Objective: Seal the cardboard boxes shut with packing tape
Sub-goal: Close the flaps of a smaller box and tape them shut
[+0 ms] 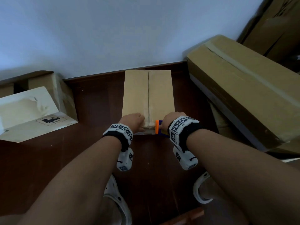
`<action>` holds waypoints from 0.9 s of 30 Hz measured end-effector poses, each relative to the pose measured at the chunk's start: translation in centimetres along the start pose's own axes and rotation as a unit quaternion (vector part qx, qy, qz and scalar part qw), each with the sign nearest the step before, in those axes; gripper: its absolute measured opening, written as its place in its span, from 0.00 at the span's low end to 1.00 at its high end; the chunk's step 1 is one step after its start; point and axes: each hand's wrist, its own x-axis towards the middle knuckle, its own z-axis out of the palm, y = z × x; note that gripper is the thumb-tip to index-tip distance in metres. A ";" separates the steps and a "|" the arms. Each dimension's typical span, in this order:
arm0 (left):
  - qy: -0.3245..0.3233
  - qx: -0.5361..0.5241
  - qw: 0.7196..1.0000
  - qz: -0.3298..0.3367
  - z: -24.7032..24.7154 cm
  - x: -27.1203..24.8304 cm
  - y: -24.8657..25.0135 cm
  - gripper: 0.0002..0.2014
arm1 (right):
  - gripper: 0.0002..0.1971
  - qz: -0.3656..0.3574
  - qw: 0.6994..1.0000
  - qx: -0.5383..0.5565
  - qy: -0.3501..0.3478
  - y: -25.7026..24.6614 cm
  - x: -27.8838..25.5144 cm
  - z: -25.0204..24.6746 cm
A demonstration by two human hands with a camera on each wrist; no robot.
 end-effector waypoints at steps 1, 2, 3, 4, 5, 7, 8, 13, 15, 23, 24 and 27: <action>0.013 -0.010 1.000 0.022 0.0 0.1 0.4 0.17 | 0.20 -0.006 1.000 -0.003 -0.002 0.2 0.4 0.2; 0.028 -0.022 0.998 0.046 0.2 0.1 0.8 0.15 | 0.20 -0.008 1.000 -0.005 -0.001 0.4 0.4 0.4; 0.041 -0.036 0.997 0.059 0.4 0.2 1.1 0.13 | 0.20 -0.011 1.000 0.007 0.006 0.4 0.3 0.5; 0.053 -0.050 0.995 0.063 0.6 0.2 1.4 0.11 | 0.20 -0.017 1.000 0.024 0.011 0.5 0.2 0.4; 0.061 -0.065 0.994 0.059 0.7 0.3 1.5 0.11 | 0.20 -0.019 0.999 0.032 0.015 0.4 0.2 0.4; 0.064 -0.083 0.993 0.051 0.8 0.4 1.6 0.11 | 0.20 -0.018 0.999 0.029 0.012 0.5 0.1 0.6; 0.061 -0.085 0.993 0.049 0.8 0.4 1.6 0.11 | 0.19 -0.020 1.000 0.023 0.007 0.6 0.1 0.6; 0.038 -0.076 0.995 0.050 0.4 0.0 -0.3 0.11 | 0.23 0.000 0.997 -0.042 -0.057 -0.3 1.0 0.0; 0.031 -0.079 0.996 0.042 0.4 -1.0 -2.0 0.11 | 0.26 -0.012 0.997 -0.030 -0.069 -1.2 1.2 0.3; 0.115 -0.150 0.982 0.028 1.8 -3.5 -3.0 0.11 | 0.25 -0.061 0.995 -0.040 -0.069 -2.9 1.4 1.4; 0.144 -0.160 0.976 0.041 2.1 -3.6 -2.9 0.10 | 0.25 -0.060 0.995 -0.042 -0.066 -2.8 1.4 1.5; 0.214 -0.169 0.960 0.060 3.2 -3.7 -2.7 0.06 | 0.26 -0.045 0.996 -0.038 -0.061 -2.4 1.5 1.9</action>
